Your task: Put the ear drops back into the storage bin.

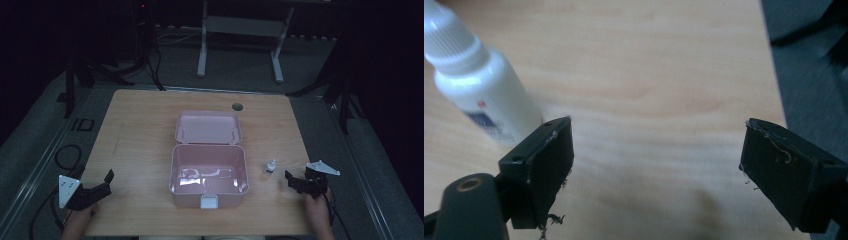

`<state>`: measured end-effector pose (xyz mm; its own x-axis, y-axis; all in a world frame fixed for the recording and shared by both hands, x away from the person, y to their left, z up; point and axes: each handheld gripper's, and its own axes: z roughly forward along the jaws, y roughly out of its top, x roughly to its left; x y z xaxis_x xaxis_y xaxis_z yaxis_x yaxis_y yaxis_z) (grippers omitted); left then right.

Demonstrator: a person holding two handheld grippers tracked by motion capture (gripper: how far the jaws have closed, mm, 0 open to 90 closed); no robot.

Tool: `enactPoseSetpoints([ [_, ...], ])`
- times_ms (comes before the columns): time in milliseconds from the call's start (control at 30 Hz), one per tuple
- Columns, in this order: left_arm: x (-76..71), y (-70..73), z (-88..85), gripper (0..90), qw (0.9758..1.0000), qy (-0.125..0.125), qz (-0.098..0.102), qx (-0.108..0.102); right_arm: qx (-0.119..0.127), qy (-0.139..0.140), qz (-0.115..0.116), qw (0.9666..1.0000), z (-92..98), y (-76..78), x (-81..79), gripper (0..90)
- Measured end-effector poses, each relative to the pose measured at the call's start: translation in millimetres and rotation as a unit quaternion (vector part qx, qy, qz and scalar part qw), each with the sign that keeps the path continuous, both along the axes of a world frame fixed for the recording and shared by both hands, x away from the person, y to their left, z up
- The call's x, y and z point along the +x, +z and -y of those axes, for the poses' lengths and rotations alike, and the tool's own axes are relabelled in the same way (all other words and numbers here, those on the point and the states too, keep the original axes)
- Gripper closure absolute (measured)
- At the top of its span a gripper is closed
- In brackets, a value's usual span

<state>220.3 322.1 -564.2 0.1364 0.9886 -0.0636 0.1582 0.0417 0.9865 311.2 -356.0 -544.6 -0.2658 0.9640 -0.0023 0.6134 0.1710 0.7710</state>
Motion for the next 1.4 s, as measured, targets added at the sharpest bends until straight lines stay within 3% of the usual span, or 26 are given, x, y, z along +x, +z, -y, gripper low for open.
enactPoseSetpoints([
  [100,0.0,0.0,0.0,0.4,1.0000,0.000,0.000,0.000,-0.016,0.017,-0.035,0.9991,1.0,3.5,-0.8,13.4],
  [233,0.0,0.0,0.0,0.4,1.0000,0.000,0.000,0.000,-0.038,0.043,-0.076,0.9954,1.9,10.2,-2.6,12.8],
  [367,0.0,0.0,0.1,0.4,1.0000,0.000,0.000,0.001,-0.065,0.068,-0.117,0.9886,1.1,14.7,-2.9,12.3],
  [400,0.1,0.0,0.1,0.4,1.0000,0.000,0.000,0.001,-0.065,0.068,-0.117,0.9886,1.1,14.7,-2.9,12.3],
  [433,0.1,0.0,0.1,0.4,1.0000,0.000,0.000,0.000,-0.071,0.076,-0.137,0.9851,1.8,16.3,-2.5,12.3],
  [467,0.1,0.0,0.0,0.4,1.0000,0.000,-0.001,0.000,-0.071,0.076,-0.137,0.9851,1.8,16.3,-2.5,12.3],
  [500,0.1,0.0,0.0,0.4,1.0000,0.000,-0.001,0.000,-0.077,0.087,-0.155,0.9810,1.7,17.5,-2.3,12.3],
  [533,0.1,0.0,0.0,0.4,1.0000,0.000,-0.001,0.000,-0.077,0.087,-0.155,0.9810,1.7,17.5,-2.3,12.3],
  [633,0.1,0.0,0.1,0.4,1.0000,0.000,0.000,0.000,-0.088,0.108,-0.181,0.9736,0.2,18.9,-3.0,12.3],
  [667,0.1,0.0,0.1,0.4,1.0000,0.000,0.000,0.000,-0.088,0.108,-0.181,0.9736,0.2,18.9,-3.0,12.3],
  [700,0.0,0.0,0.0,0.4,1.0000,0.000,-0.001,0.001,-0.094,0.114,-0.190,0.9706,-0.7,18.9,-3.4,12.3],
  [733,0.0,0.0,0.0,0.4,1.0000,0.000,-0.001,0.001,-0.106,0.127,-0.208,0.9640,-2.7,19.1,-4.1,12.3],
  [800,0.0,0.0,0.0,0.4,1.0000,-0.001,-0.001,0.002,-0.118,0.138,-0.230,0.9562,-5.2,18.7,-4.7,12.3],
  [833,-0.1,0.0,0.1,0.4,1.0000,-0.001,0.000,0.002,-0.128,0.149,-0.250,0.9480,-7.1,18.0,-4.7,12.3],
  [867,-0.1,0.0,0.1,0.4,1.0000,-0.001,0.000,0.002,-0.128,0.149,-0.250,0.9480,-7.1,18.0,-4.7,12.3],
  [933,0.0,0.0,0.0,0.4,1.0000,-0.001,0.000,0.002,-0.135,0.157,-0.267,0.9414,-8.9,17.7,-4.8,12.3],
  [1033,0.0,0.0,0.0,0.4,1.0000,0.000,0.000,0.001,-0.153,0.173,-0.291,0.9284,-12.6,18.8,-5.2,12.3],
  [1067,0.0,0.0,0.0,0.4,1.0000,0.000,0.000,0.001,-0.165,0.180,-0.301,0.9219,-14.6,20.8,-5.1,12.3],
  [1100,0.0,0.0,0.0,0.4,1.0000,0.000,-0.001,0.001,-0.167,0.183,-0.305,0.9195,-15.2,21.9,-5.0,12.3],
  [1133,0.0,0.0,0.0,0.4,1.0000,0.000,-0.001,0.001,-0.167,0.183,-0.305,0.9195,-15.2,21.9,-5.0,12.3],
  [1167,0.1,0.0,0.0,0.4,1.0000,0.000,0.000,0.000,-0.177,0.194,-0.317,0.9115,-17.0,25.3,-4.7,12.3],
  [1200,0.1,0.0,0.1,0.4,1.0000,0.000,0.000,0.000,-0.178,0.200,-0.328,0.9057,-17.6,27.7,-4.0,12.4],
  [1267,0.0,0.0,0.0,0.4,1.0000,0.000,0.000,0.002,-0.182,0.207,-0.342,0.8983,-19.0,30.9,-3.1,12.4],
  [1300,0.0,0.0,0.1,0.4,1.0000,0.000,0.000,0.001,-0.182,0.207,-0.342,0.8983,-19.0,30.9,-3.1,12.4],
  [1400,0.1,0.0,0.2,0.4,1.0000,0.001,0.000,0.001,-0.191,0.214,-0.376,0.8811,-21.3,36.3,-0.6,12.4],
])
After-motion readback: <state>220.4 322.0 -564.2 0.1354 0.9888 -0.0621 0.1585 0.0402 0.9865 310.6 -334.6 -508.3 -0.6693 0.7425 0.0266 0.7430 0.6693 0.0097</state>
